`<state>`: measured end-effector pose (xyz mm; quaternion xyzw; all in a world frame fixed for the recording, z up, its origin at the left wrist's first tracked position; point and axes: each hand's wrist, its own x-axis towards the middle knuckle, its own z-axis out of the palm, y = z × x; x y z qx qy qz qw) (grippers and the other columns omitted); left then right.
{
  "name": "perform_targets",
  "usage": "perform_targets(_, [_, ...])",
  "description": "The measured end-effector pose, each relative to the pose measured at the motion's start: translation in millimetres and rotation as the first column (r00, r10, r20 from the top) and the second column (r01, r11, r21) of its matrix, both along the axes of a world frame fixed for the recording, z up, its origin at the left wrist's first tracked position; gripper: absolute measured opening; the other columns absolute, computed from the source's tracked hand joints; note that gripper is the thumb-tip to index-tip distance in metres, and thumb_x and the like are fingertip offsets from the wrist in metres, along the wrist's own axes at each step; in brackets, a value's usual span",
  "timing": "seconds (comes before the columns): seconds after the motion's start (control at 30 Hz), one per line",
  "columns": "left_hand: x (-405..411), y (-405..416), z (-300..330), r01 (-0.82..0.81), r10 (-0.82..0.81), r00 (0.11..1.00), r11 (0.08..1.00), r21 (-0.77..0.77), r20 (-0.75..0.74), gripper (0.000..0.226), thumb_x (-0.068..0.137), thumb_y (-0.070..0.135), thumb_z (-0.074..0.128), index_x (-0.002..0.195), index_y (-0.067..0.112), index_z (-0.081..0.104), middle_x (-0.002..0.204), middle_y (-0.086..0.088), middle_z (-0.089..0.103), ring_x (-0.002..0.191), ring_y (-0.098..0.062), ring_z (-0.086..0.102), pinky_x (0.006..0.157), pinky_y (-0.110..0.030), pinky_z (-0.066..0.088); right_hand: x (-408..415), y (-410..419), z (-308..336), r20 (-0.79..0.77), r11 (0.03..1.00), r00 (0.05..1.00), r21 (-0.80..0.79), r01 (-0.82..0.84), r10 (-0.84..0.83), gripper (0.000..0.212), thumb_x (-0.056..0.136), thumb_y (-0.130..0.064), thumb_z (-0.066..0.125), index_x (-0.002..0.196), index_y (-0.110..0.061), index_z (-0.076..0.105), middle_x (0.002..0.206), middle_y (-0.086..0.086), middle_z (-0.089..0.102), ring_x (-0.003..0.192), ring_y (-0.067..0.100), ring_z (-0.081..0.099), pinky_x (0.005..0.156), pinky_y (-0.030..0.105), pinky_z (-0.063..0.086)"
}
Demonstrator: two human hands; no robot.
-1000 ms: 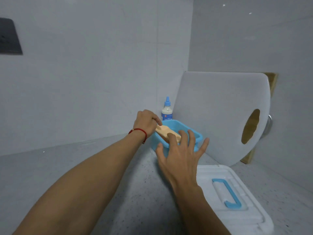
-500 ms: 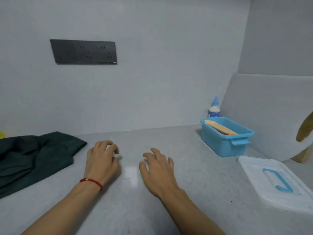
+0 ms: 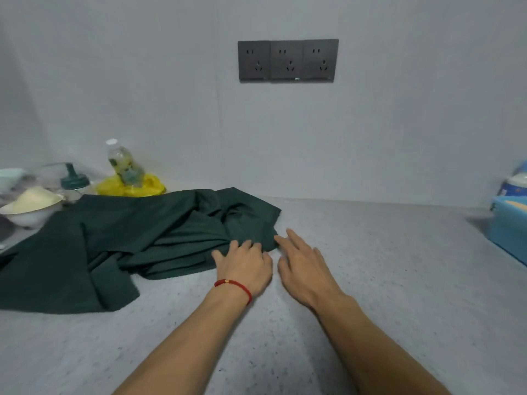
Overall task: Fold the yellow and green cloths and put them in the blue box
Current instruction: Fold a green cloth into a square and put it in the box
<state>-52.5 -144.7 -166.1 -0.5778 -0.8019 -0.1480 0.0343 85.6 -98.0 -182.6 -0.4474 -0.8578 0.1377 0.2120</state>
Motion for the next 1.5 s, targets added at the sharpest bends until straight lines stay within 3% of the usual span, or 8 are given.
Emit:
perform_targets(0.27, [-7.9, -7.3, -0.8, 0.043, -0.006, 0.987, 0.973, 0.228, -0.158, 0.026, 0.091, 0.023, 0.048, 0.114, 0.029, 0.058, 0.123, 0.009, 0.055, 0.117, -0.017, 0.043, 0.092, -0.041, 0.032, 18.9, -2.6, 9.4, 0.117, 0.985, 0.987, 0.149, 0.09, -0.108, 0.041, 0.105, -0.032, 0.029, 0.096, -0.02, 0.068, 0.106, -0.001, 0.07, 0.109, 0.02, 0.06, 0.12, 0.05, 0.022])
perform_targets(0.43, [-23.9, -7.8, -11.0, -0.01, 0.031, 0.991, 0.987, 0.158, -0.128, 0.042, 0.102, 0.046, 0.033, 0.137, 0.038, 0.054, 0.153, 0.008, 0.041, 0.14, -0.018, 0.029, 0.11, -0.056, 0.022, 99.4, 19.4, 22.7, 0.015, 0.864, 0.865, 0.057, 0.5, -0.502, 0.031, 0.1, -0.027, 0.046, 0.084, -0.007, 0.062, 0.087, 0.015, 0.063, 0.075, 0.029, 0.055, 0.072, 0.041, 0.048])
perform_targets(0.57, [-20.4, -8.2, -11.1, -0.002, 0.004, 1.0, 0.998, 0.067, -0.029, 0.056, 0.097, 0.063, 0.015, 0.138, 0.044, 0.048, 0.156, 0.004, 0.039, 0.144, -0.025, 0.025, 0.114, -0.066, 0.016, 154.8, 25.1, 27.7, 0.12, 0.663, 0.654, 0.211, 0.718, -0.747, 0.036, 0.094, -0.024, 0.047, 0.06, -0.014, 0.053, 0.057, 0.002, 0.05, 0.064, 0.021, 0.049, 0.113, 0.051, 0.033])
perform_targets(0.67, [-20.7, -6.5, -11.5, 0.016, -0.015, 1.0, 0.999, -0.04, 0.007, 0.061, 0.093, 0.067, 0.003, 0.142, 0.051, 0.037, 0.161, -0.004, 0.031, 0.146, -0.035, 0.021, 0.114, -0.073, 0.008, 160.5, 21.6, 24.6, 0.108, 0.565, 0.565, 0.337, 0.753, -0.818, 0.034, 0.095, -0.034, 0.04, 0.076, -0.015, 0.061, 0.081, 0.006, 0.063, 0.098, 0.031, 0.055, 0.116, 0.061, 0.021])
perform_targets(0.83, [-26.5, 2.6, -16.9, -0.02, 0.025, 0.998, 0.995, -0.099, 0.052, 0.06, 0.093, 0.066, 0.003, 0.146, 0.053, 0.029, 0.162, -0.007, 0.028, 0.147, -0.039, 0.02, 0.113, -0.075, 0.002, 113.1, 13.5, 6.5, 0.24, 0.966, 0.936, 0.057, 0.252, -0.259, 0.059, 0.102, -0.062, 0.019, 0.158, -0.044, 0.022, 0.168, -0.005, 0.019, 0.156, 0.022, 0.012, 0.123, 0.06, 0.004])
perform_targets(1.1, [-56.3, 12.8, 0.0, -0.269, 0.252, 0.946, 0.961, 0.06, 0.204, 0.045, 0.101, 0.036, 0.028, 0.111, 0.019, 0.068, 0.126, -0.007, 0.062, 0.122, -0.03, 0.049, 0.115, -0.067, 0.014, 139.2, -29.4, 12.7, 0.438, 0.913, 0.804, 0.124, 0.389, -0.402, 0.069, 0.091, -0.074, 0.01, 0.147, -0.046, 0.037, 0.15, -0.002, 0.044, 0.138, 0.028, 0.035, 0.107, 0.059, 0.021])
perform_targets(1.27, [3.7, -12.6, 6.7, 0.264, -0.359, 0.921, 0.86, 0.437, 0.151, 0.042, 0.101, 0.038, 0.036, 0.117, 0.021, 0.071, 0.123, 0.002, 0.068, 0.114, -0.014, 0.057, 0.104, -0.036, 0.042, 137.5, -26.2, 17.9, 0.14, 0.871, 0.879, 0.275, 0.408, -0.456, 0.055, 0.098, -0.057, 0.019, 0.126, -0.033, 0.059, 0.129, -0.003, 0.061, 0.127, 0.018, 0.047, 0.114, 0.055, 0.021])
perform_targets(1.5, [53.8, -31.7, -4.4, 0.515, -0.515, 0.857, 0.849, -0.117, 0.028, 0.052, 0.102, 0.06, 0.031, 0.152, 0.044, 0.037, 0.162, 0.013, 0.031, 0.149, -0.009, 0.025, 0.122, -0.044, 0.02, 168.8, 0.9, -1.9, 0.35, 0.948, 0.899, -0.081, 0.309, -0.263, 0.066, 0.098, -0.07, 0.015, 0.159, -0.048, 0.01, 0.171, -0.011, 0.0, 0.157, 0.015, -0.004, 0.121, 0.062, -0.007])
